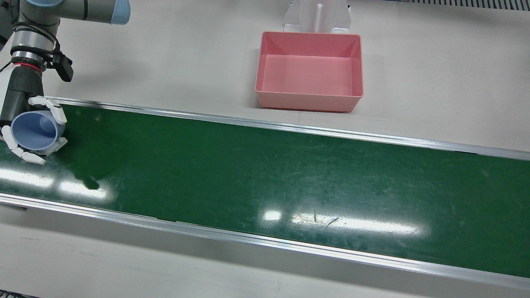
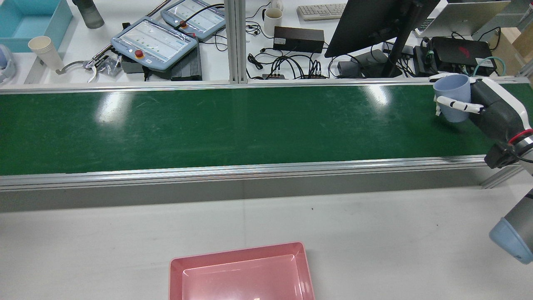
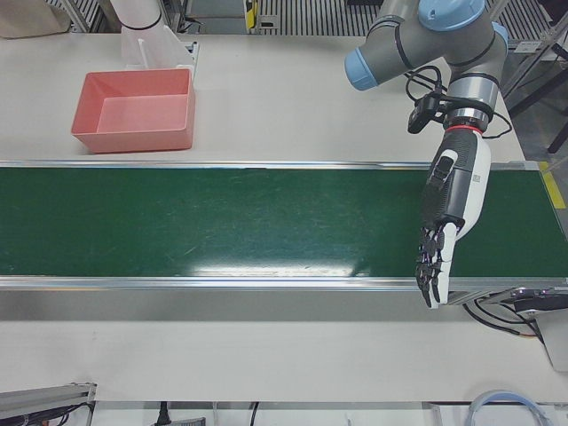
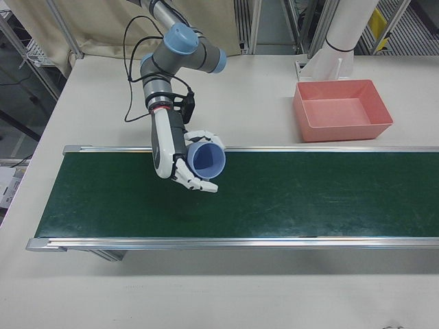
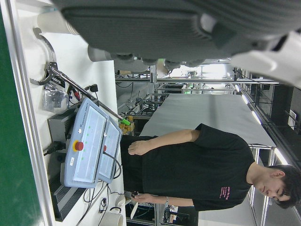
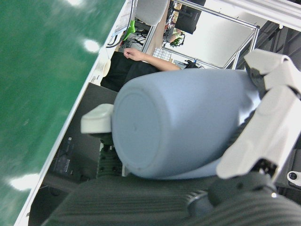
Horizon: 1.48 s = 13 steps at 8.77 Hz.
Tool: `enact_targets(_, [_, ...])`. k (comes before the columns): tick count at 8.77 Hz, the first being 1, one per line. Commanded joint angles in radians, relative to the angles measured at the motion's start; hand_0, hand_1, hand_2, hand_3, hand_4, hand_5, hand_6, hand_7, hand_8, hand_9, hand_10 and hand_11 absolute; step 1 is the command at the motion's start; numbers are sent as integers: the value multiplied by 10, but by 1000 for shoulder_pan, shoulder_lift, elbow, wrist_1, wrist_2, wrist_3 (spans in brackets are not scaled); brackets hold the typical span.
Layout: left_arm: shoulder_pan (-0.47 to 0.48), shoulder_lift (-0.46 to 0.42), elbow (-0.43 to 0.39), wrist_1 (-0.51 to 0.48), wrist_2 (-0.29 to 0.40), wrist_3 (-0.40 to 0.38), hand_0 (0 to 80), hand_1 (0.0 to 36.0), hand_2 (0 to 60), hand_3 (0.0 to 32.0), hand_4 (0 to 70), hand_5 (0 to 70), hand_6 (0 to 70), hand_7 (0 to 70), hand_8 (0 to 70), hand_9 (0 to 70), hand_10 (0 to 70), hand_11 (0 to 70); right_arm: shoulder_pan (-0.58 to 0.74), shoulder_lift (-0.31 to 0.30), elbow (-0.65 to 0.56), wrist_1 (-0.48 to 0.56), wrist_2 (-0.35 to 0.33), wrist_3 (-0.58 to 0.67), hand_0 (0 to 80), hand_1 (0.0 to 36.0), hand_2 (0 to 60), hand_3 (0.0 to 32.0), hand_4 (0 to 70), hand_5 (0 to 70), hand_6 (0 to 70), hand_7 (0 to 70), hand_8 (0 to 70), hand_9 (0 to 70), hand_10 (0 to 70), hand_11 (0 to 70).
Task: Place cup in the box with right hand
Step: 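Lift the cup off the belt and carry it over the pink tray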
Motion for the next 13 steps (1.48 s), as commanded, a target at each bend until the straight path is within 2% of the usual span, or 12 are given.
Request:
enact_targets(1, [0,0,0,0,0,0,0,0,0,0,0,0,0,0,0,0,0,0,-16,75,155,-108,0,-22,428,360,600,0,0,223,468,700,700,700,594,700])
enact_targets(3, [0,0,0,0,0,0,0,0,0,0,0,0,0,0,0,0,0,0,-147,83,279,-145,3,-76,428,360,600,0,0,211,456,700,700,700,556,700])
enact_targets(4, [0,0,0,0,0,0,0,0,0,0,0,0,0,0,0,0,0,0,-242,83,332,-147,27,-101,429,360,600,0,0,207,452,700,700,700,546,700])
enact_targets(6, [0,0,0,0,0,0,0,0,0,0,0,0,0,0,0,0,0,0,-447,87,433,-191,124,-203,448,360,600,0,0,198,448,700,700,700,543,700])
enact_targets(7, [0,0,0,0,0,0,0,0,0,0,0,0,0,0,0,0,0,0,-556,113,458,-191,184,-260,457,360,600,0,0,192,441,700,698,700,528,700])
enact_targets(9, [0,0,0,0,0,0,0,0,0,0,0,0,0,0,0,0,0,0,-776,185,461,-191,259,-384,460,355,600,0,0,183,407,700,656,700,484,700])
enact_targets(11, [0,0,0,0,0,0,0,0,0,0,0,0,0,0,0,0,0,0,-916,199,455,-185,317,-426,457,335,600,0,0,172,387,700,621,700,452,653])
enact_targets(12, [0,0,1,-2,0,0,0,0,0,0,0,0,0,0,0,0,0,0,-937,199,450,-184,322,-424,451,307,600,0,0,161,362,700,587,700,421,607])
enact_targets(13, [0,0,1,-2,0,0,0,0,0,0,0,0,0,0,0,0,0,0,-939,199,450,-179,322,-420,435,267,600,0,0,139,307,700,506,700,345,504])
